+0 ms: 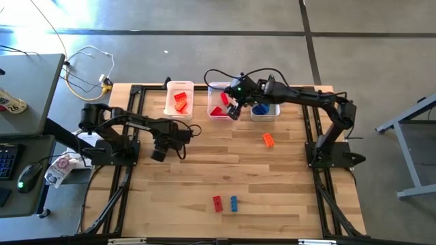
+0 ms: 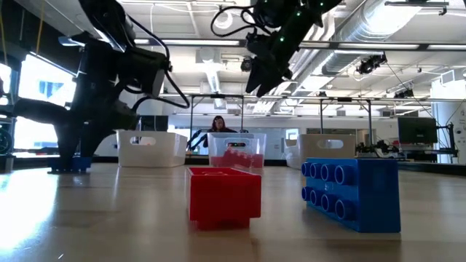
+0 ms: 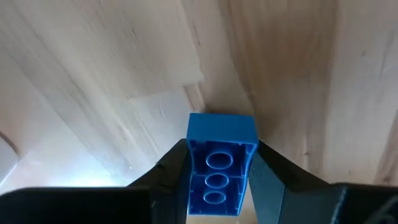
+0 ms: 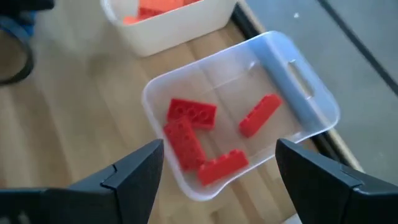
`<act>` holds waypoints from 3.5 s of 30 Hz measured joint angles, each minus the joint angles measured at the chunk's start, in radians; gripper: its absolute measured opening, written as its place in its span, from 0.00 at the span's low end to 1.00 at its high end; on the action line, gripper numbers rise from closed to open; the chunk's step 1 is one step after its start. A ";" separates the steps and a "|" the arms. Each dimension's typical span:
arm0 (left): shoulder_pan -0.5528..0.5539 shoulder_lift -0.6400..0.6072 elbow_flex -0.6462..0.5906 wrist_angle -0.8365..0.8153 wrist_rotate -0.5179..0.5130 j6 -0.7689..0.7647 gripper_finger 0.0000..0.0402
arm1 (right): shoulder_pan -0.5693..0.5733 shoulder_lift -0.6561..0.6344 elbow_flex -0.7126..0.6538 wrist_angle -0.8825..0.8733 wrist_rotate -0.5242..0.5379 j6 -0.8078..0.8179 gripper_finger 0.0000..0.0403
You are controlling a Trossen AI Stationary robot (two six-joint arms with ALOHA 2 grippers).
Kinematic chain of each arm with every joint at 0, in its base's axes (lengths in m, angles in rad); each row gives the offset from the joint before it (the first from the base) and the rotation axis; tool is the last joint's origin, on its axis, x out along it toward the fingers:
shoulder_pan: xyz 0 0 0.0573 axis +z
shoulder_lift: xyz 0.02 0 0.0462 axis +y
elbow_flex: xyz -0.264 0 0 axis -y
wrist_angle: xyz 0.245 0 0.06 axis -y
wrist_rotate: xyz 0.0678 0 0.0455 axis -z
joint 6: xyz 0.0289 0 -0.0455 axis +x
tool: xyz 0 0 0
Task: Sort & place blocks by color
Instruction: Put the blue game piece into the gray bin
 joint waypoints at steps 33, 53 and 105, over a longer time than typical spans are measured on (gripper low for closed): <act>-0.021 -0.318 -0.003 1.101 0.124 -0.065 0.24 | 0.297 -0.115 0.000 -0.166 -0.012 -0.220 0.73; -0.081 -0.317 -0.003 1.339 0.081 -0.058 0.24 | 0.306 -0.114 0.000 0.098 -0.111 -0.405 0.73; -0.079 -0.312 -0.002 1.289 -0.192 -0.041 0.55 | 0.255 -0.113 -0.092 -0.178 0.190 0.007 0.28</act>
